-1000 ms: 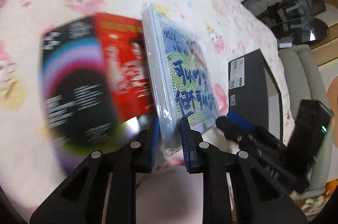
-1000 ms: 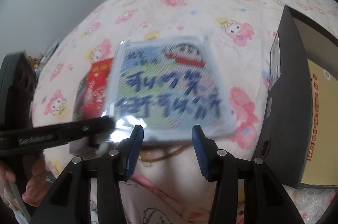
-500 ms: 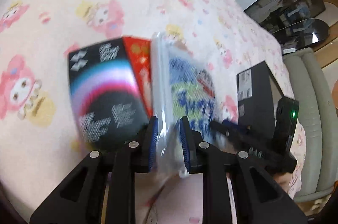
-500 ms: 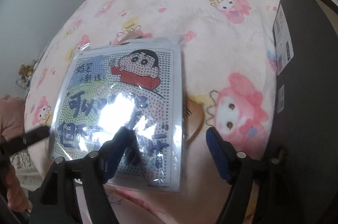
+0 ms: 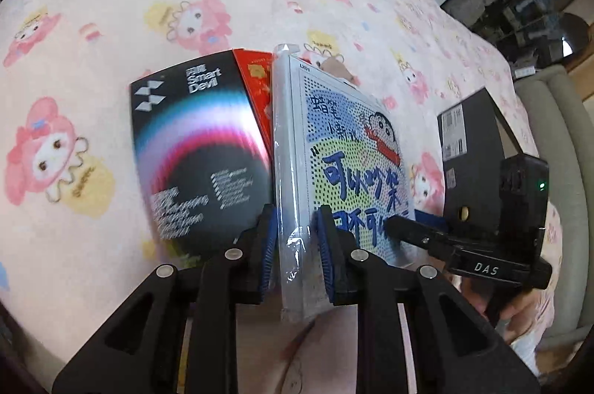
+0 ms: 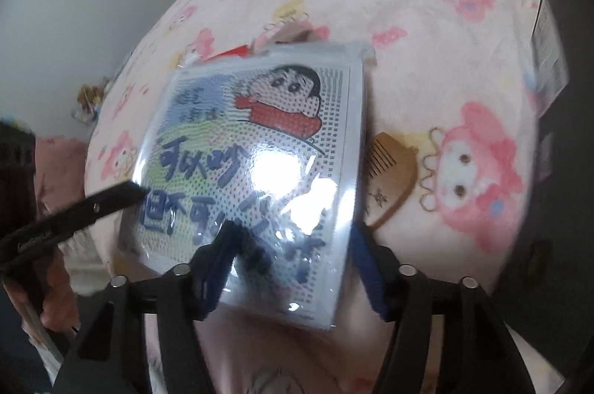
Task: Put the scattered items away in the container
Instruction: 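Grasp the Shin-chan bead-art kit bag with the left gripper and lift it, then carry the bead-art kit to the black box and lower it inside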
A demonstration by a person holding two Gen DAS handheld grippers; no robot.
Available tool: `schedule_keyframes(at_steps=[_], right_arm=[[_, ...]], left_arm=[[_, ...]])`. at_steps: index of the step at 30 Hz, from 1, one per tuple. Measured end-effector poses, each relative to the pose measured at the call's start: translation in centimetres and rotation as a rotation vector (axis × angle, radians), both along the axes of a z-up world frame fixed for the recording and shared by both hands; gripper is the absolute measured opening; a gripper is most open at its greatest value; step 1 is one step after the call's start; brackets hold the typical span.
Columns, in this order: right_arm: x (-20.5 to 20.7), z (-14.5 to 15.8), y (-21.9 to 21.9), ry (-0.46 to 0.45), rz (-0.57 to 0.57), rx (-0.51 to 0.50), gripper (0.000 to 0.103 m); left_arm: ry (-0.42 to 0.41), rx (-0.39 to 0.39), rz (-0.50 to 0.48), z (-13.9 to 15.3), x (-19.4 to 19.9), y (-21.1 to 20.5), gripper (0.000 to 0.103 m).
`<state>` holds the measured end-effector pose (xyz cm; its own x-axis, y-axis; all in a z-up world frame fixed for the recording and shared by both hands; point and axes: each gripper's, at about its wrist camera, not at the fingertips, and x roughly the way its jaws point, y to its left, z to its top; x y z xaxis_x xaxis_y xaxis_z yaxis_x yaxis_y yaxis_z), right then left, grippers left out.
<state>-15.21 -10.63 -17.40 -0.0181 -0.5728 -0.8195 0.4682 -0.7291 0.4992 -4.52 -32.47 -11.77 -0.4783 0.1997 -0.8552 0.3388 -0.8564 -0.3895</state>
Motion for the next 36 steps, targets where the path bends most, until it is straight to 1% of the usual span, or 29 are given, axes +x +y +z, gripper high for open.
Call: schedule_keyframes(at_steps=[1,3,5,10,15,18,22,25,28,30,33,36], right_arm=[[-0.2,0.0,0.0,0.005,-0.01,-0.003,0.066],[0.0,1.1,0.1,0.029,-0.011,0.012,0.056],[0.7,2.4,0.4,0.065,-0.002,0.01,0.053],[2.2,7.2,3.0,0.138,-0.022,-0.032,0.053],[3.8,11.5,6.1,0.234,-0.052,-0.057,0.053],[4.3,13.9,9.4,0.28,-0.084,-0.079,0.053],[3.9,16.5,15.1,0.337,-0.15,-0.088,0.053],[2.9,17.4,19.9,0.362,-0.204,-0.079,0.053],[1.4,17.1,24.4,0.368,-0.256,-0.057,0.053],[0.1,16.2,26.7,0.356,-0.275,-0.033,0.053],[-2.1,14.0,29.5,0.313,-0.305,-0.005,0.053],[-3.9,11.5,31.1,0.263,-0.328,0.016,0.053]], left_arm=[[-0.002,-0.009,0.002,0.2,0.0,0.1,0.02],[0.004,-0.057,0.0,1.2,0.3,0.6,0.02],[0.017,-0.078,-0.007,2.3,0.7,0.9,0.02],[0.076,-0.084,-0.035,5.7,2.1,2.6,0.023],[0.151,-0.084,-0.07,9.5,2.8,5.6,0.023],[0.204,-0.076,-0.124,11.8,1.8,8.8,0.023],[0.254,-0.052,-0.198,13.4,-0.7,13.6,0.023],[0.27,-0.015,-0.256,13.5,-3.9,17.6,0.023],[0.252,0.019,-0.31,12.4,-7.5,21.7,0.023],[0.224,0.035,-0.34,11.1,-9.8,24.1,0.023],[0.143,0.056,-0.366,8.1,-13.0,27.1,0.023],[0.075,0.05,-0.373,5.9,-14.7,28.8,0.024]])
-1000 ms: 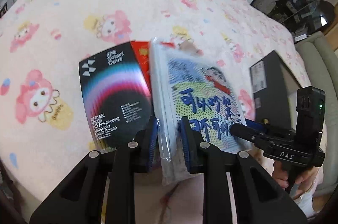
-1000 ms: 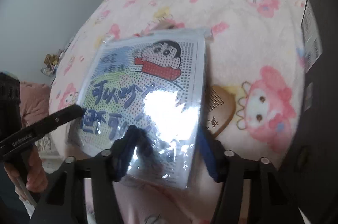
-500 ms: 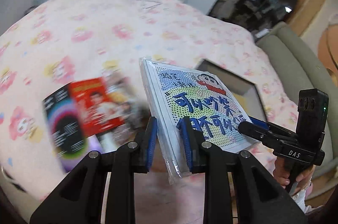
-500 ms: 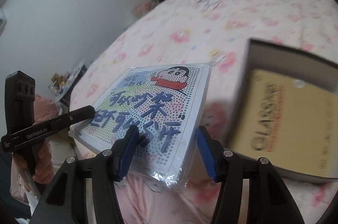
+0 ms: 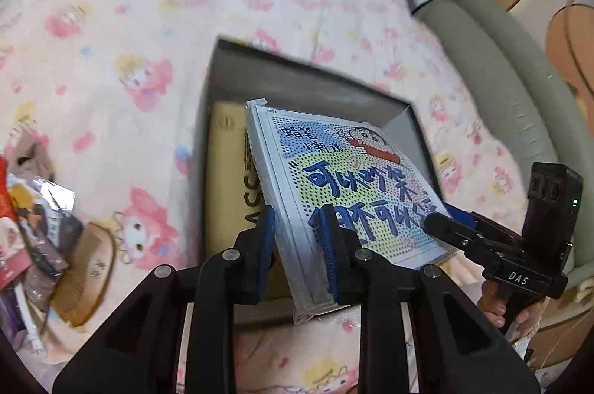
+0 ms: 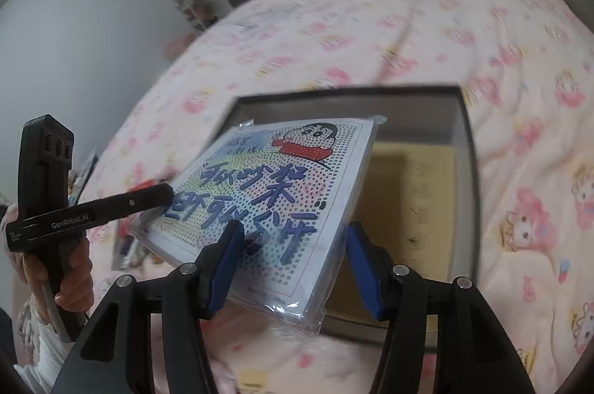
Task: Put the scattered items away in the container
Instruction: 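Carry the bead-art kit to the black box and lower it inside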
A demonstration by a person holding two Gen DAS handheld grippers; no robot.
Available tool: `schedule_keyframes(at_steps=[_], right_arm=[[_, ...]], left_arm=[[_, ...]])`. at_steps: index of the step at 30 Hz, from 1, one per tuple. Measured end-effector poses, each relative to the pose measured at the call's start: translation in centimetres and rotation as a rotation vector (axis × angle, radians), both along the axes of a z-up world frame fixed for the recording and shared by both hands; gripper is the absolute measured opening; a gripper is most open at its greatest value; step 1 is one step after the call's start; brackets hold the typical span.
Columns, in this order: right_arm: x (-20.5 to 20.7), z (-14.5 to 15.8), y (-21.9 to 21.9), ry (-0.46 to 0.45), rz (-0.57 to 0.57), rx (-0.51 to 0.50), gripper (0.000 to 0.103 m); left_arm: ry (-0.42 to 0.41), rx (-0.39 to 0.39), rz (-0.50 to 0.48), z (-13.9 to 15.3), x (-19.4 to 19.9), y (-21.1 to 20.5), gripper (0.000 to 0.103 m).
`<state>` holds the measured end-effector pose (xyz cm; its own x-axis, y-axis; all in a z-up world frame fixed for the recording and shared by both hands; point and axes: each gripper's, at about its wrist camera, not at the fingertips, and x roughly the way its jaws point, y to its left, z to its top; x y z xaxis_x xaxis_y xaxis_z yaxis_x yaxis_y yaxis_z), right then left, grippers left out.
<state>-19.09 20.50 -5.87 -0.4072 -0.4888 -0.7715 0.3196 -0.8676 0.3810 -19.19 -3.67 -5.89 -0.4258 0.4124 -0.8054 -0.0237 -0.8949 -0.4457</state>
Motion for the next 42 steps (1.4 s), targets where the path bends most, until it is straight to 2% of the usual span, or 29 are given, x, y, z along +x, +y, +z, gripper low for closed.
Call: schedule_keyframes(at_steps=[4,7,10,16,20,25,29,32,35,36,38,40,42], right_arm=[[-1.1,-3.1,0.9,-0.085,-0.014,0.015,0.053],[-1.1,-4.3,0.5,-0.131,-0.01,0.058,0.053],[-1.2,-5.3,-0.2,-0.156,0.0,0.107,0.053],[-1.1,-6.5,-1.5,-0.152,0.003,0.217,0.053],[-0.8,-6.1,-1.5,-0.125,-0.024,0.21,0.053],[-0.5,-4.7,-0.6,-0.037,-0.075,0.19,0.052],[-0.9,-5.1,-1.0,-0.044,-0.069,0.2,0.052],[-1.2,-5.4,-1.1,-0.082,-0.07,0.192,0.052],[-1.5,-5.2,-1.1,-0.09,-0.08,0.191,0.052],[-1.6,-5.3,-1.3,-0.089,-0.08,0.192,0.052],[-1.8,-5.7,-1.6,-0.095,-0.075,0.193,0.052],[-1.8,-6.0,-1.4,-0.111,-0.071,0.188,0.052],[-1.9,-6.3,-1.4,-0.125,-0.067,0.183,0.052]], left_arm=[[-0.075,-0.066,-0.006,-2.3,-1.2,1.9,0.024],[-0.082,-0.188,-0.028,-2.4,-1.5,4.1,0.024],[-0.129,-0.27,-0.033,-3.6,-2.1,5.1,0.024],[-0.211,-0.333,-0.052,-5.6,-3.0,6.7,0.025],[-0.221,-0.314,-0.027,-6.0,-3.4,6.7,0.025],[-0.222,-0.28,0.028,-6.2,-4.1,6.5,0.027],[-0.246,-0.25,0.054,-6.7,-4.6,6.6,0.028],[-0.269,-0.199,0.011,-6.6,-4.4,7.2,0.028],[-0.29,-0.067,-0.123,-6.9,-4.0,9.0,0.028],[-0.267,-0.072,-0.131,-6.7,-3.9,9.4,0.028],[-0.236,-0.104,-0.088,-6.3,-4.0,9.2,0.028],[-0.249,-0.078,-0.021,-6.5,-4.5,8.5,0.026],[-0.273,-0.052,0.004,-6.8,-5.0,8.5,0.022]])
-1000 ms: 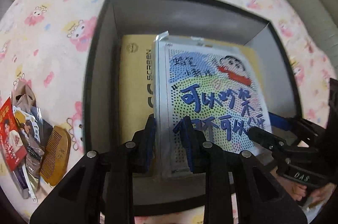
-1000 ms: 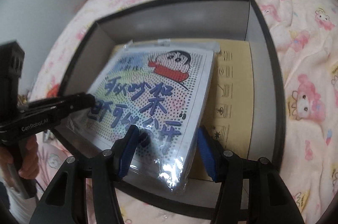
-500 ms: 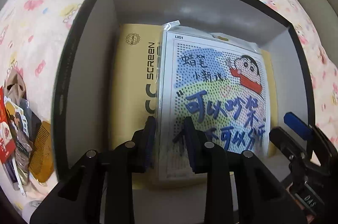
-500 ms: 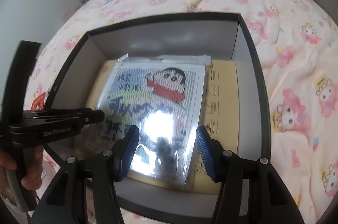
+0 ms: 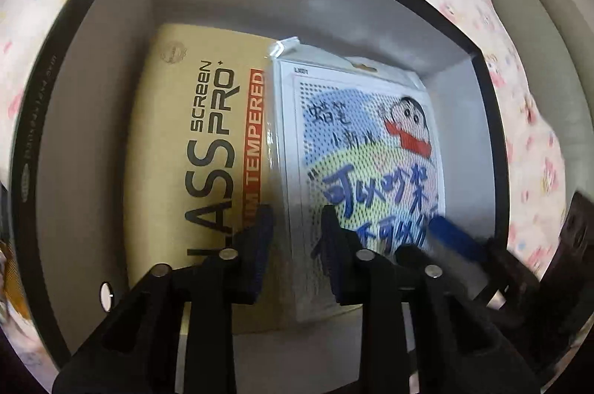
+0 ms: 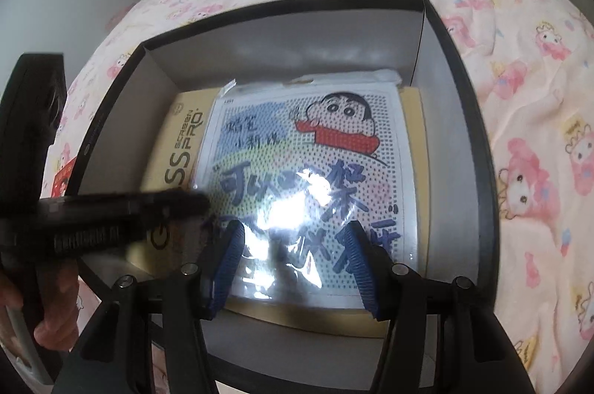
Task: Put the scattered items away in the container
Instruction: 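Carry the bead-art kit to the black box and lower it inside, then open the left gripper, release the kit upright, and withdraw from the box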
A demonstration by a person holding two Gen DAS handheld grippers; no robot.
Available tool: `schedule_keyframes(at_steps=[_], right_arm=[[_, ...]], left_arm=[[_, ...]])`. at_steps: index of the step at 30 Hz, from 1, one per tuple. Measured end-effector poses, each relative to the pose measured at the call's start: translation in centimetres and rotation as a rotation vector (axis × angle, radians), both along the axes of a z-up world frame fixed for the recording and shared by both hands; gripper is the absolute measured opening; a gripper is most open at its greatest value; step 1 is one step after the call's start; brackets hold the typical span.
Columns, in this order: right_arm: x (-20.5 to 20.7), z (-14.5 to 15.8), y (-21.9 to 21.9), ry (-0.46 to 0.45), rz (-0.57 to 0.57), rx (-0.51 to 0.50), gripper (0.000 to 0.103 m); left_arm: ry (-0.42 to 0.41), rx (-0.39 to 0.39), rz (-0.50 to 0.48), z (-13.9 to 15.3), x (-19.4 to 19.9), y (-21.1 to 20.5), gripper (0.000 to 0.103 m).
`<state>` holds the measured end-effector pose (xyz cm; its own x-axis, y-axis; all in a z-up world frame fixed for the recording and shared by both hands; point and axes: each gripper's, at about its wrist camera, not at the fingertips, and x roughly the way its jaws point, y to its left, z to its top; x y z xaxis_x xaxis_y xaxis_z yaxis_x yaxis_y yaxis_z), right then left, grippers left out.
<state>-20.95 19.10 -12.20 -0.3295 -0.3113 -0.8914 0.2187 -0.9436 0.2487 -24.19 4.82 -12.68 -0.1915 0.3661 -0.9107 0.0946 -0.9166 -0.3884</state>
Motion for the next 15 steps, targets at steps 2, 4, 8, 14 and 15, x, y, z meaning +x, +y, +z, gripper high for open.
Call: schedule_keyframes(at_steps=[2,4,8,14,15], right_arm=[[-0.1,-0.2,0.1,-0.013,0.0,-0.002,0.052],[-0.2,-0.4,0.2,-0.022,-0.001,-0.002,0.052],[-0.2,-0.9,0.4,-0.052,0.0,-0.007,0.052],[-1.1,0.9,1.1,-0.043,0.012,-0.029,0.052],[-1.8,1.6,1.2,-0.027,0.008,-0.023,0.052]], left_arm=[[-0.011,-0.014,-0.019,0.0,-0.2,0.8,0.022],[-0.015,-0.016,-0.037,0.0,-0.3,1.7,0.022],[-0.009,-0.019,-0.043,0.2,-0.8,2.6,0.028],[0.022,0.013,-0.031,1.8,-1.6,1.5,0.028],[0.038,-0.008,-0.016,2.1,-2.2,1.3,0.028]])
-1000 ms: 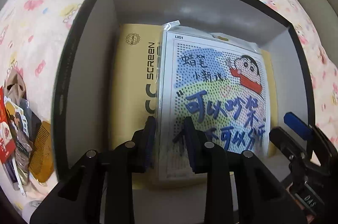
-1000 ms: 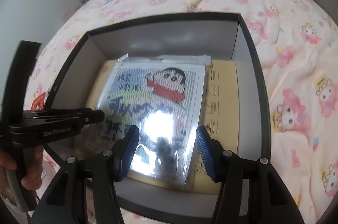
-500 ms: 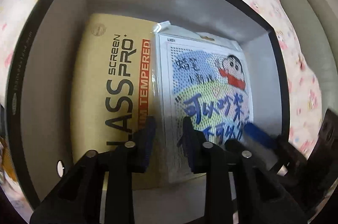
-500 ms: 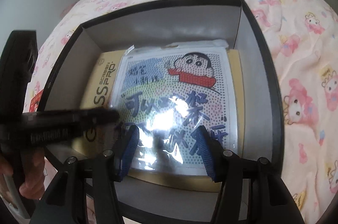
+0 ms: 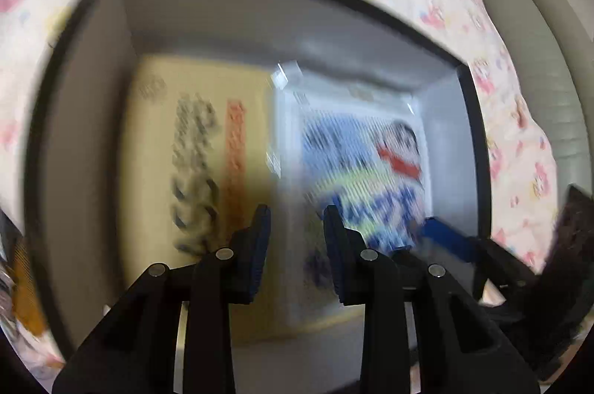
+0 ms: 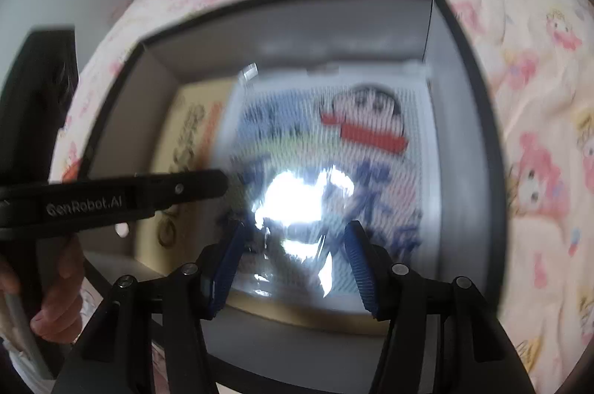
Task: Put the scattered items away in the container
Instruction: 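Open the left gripper, release the kit upright, and withdraw from the box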
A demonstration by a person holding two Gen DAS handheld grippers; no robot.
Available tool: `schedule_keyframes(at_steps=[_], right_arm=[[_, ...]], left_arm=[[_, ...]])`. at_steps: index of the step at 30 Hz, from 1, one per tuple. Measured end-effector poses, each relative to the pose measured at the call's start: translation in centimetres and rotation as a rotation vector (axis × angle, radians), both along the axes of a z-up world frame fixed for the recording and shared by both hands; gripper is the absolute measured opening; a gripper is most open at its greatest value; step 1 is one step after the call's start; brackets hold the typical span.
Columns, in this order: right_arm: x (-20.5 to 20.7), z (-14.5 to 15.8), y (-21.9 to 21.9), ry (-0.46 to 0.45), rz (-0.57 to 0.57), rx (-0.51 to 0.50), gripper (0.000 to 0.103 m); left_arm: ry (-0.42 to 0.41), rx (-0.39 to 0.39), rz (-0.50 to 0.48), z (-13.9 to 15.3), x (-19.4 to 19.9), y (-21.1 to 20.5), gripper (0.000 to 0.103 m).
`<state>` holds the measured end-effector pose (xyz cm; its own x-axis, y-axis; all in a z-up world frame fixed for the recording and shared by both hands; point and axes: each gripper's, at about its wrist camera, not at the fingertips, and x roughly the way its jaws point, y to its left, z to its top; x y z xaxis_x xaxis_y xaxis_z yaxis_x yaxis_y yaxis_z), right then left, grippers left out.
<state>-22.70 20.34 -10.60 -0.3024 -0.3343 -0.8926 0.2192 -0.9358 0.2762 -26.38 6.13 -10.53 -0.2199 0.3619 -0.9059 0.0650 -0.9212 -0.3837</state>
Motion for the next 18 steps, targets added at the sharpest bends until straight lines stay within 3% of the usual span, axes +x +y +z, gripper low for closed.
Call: schedule_keyframes(at_steps=[5,10,18], right_arm=[[-5.2,1.0,-0.3,0.006,-0.006,0.045,0.052],[-8.6,-0.5,-1.1,-0.019,-0.025,0.032,0.052],[-7.5,-2.2,-1.9,-0.037,0.02,0.083,0.053]], left_arm=[[0.04,0.012,0.029,-1.1,-1.3,-0.5,0.026],[0.038,-0.006,0.045,-2.3,-7.6,-1.9,0.023],[-0.018,0.0,-0.002,-2.4,-5.8,-3.1,0.022]])
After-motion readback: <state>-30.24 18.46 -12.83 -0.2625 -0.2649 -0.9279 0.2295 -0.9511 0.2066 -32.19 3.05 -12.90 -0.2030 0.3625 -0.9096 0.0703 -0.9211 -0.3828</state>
